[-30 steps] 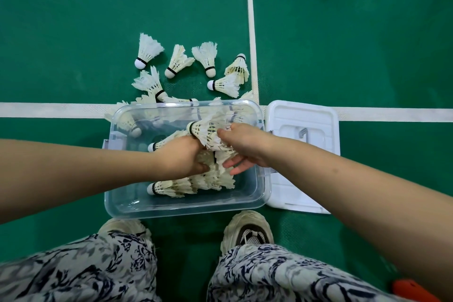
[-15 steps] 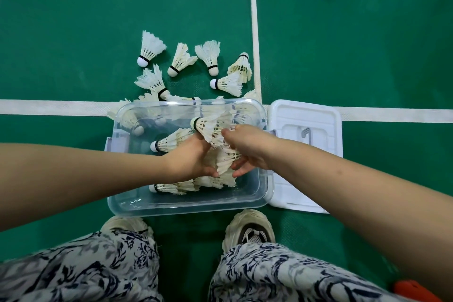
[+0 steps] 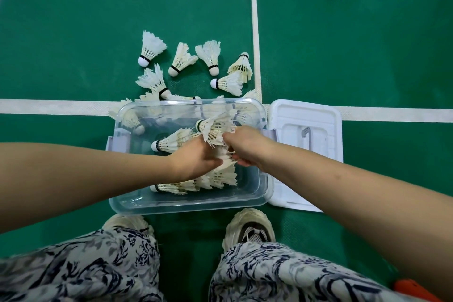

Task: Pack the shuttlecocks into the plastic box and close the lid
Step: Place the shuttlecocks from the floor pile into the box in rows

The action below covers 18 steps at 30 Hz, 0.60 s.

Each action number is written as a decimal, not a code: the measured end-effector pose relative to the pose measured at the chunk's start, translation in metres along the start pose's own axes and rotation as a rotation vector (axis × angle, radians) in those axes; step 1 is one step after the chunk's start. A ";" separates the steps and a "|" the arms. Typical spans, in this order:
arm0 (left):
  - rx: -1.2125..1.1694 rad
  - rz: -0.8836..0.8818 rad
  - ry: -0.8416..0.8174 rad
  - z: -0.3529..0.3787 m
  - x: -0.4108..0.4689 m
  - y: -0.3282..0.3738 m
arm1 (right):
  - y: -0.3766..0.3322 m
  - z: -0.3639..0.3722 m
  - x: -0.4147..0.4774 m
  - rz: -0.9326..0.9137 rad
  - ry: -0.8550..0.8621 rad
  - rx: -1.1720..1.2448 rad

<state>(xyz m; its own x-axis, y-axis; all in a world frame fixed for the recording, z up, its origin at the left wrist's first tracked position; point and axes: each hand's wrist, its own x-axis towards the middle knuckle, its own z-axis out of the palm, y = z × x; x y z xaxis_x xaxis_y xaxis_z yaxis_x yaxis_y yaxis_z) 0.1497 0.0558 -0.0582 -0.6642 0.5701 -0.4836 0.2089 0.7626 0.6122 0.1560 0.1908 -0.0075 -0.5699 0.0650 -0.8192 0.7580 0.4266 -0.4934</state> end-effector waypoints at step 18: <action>0.211 0.195 -0.045 -0.078 -0.033 -0.003 | -0.003 0.005 -0.008 -0.178 0.164 -0.104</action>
<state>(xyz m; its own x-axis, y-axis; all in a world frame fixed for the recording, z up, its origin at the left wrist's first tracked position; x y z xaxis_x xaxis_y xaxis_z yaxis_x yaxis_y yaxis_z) 0.1150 0.0106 0.0051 -0.5649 0.7218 -0.4000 0.4777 0.6812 0.5548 0.1600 0.1841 -0.0007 -0.7417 0.1226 -0.6594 0.6091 0.5347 -0.5857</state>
